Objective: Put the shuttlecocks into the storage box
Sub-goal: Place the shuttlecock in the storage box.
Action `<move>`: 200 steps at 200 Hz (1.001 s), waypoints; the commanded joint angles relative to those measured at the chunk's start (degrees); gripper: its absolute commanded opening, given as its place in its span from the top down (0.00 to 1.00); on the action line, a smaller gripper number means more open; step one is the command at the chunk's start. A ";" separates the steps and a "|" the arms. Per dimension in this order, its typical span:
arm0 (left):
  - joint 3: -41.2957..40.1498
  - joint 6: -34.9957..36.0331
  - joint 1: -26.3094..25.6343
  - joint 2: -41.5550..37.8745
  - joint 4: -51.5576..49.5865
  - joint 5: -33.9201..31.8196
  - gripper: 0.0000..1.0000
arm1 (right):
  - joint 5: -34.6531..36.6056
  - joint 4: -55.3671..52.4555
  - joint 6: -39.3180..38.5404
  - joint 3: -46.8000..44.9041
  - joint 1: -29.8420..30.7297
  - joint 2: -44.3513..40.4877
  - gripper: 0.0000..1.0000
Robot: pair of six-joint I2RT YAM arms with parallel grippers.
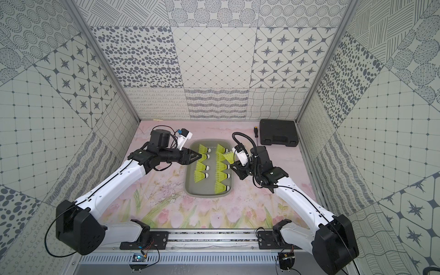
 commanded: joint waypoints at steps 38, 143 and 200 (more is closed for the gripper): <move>9.90 15.94 -3.62 4.69 -15.73 8.13 0.49 | -3.97 -0.82 -3.34 4.06 5.09 3.78 0.77; 15.43 23.83 -6.47 8.80 -24.24 9.28 0.44 | -8.57 -3.27 -4.23 7.71 10.06 8.04 0.77; 17.14 24.67 -7.23 11.15 -27.07 10.99 0.51 | -9.42 -4.29 -4.86 8.59 10.73 8.90 0.77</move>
